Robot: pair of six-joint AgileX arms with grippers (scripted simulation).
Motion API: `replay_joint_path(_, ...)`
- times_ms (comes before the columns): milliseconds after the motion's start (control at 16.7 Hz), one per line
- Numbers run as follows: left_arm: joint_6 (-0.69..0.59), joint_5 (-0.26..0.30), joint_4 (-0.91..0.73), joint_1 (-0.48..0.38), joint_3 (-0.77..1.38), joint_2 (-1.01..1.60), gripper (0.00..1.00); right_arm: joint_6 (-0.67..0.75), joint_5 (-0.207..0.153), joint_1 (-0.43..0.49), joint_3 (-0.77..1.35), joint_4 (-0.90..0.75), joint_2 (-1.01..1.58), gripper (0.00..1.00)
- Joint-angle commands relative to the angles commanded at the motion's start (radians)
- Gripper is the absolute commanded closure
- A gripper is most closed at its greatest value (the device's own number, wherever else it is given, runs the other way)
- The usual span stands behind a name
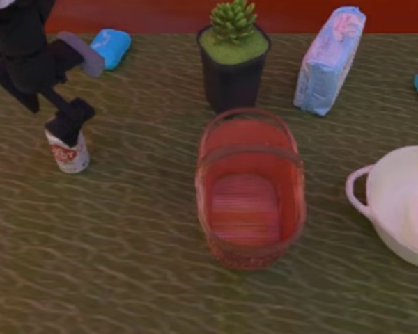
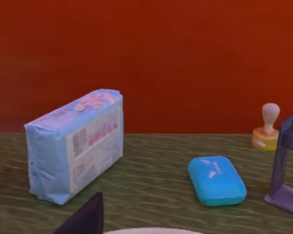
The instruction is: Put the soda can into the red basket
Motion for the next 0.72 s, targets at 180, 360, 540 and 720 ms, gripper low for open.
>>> replay_joint_path(180, -0.001, 0.0, 0.002, 0.006, -0.003, -0.002, 0.0, 0.0, 0.0, 0.0, 0.0, 0.0, 0.0, 0.0)
replay_joint_path(360, 0.002, 0.0, 0.041, 0.002, -0.035, 0.007, 0.0, 0.0, 0.0, 0.0, 0.0, 0.0, 0.0, 0.0)
replay_joint_path(540, 0.001, 0.0, 0.128, 0.001, -0.1, 0.027, 0.0, 0.0, 0.0, 0.0, 0.0, 0.0, 0.0, 0.0)
replay_joint_path(720, 0.001, 0.0, 0.173, 0.001, -0.134, 0.039, 0.0, 0.0, 0.0, 0.0, 0.0, 0.0, 0.0, 0.0)
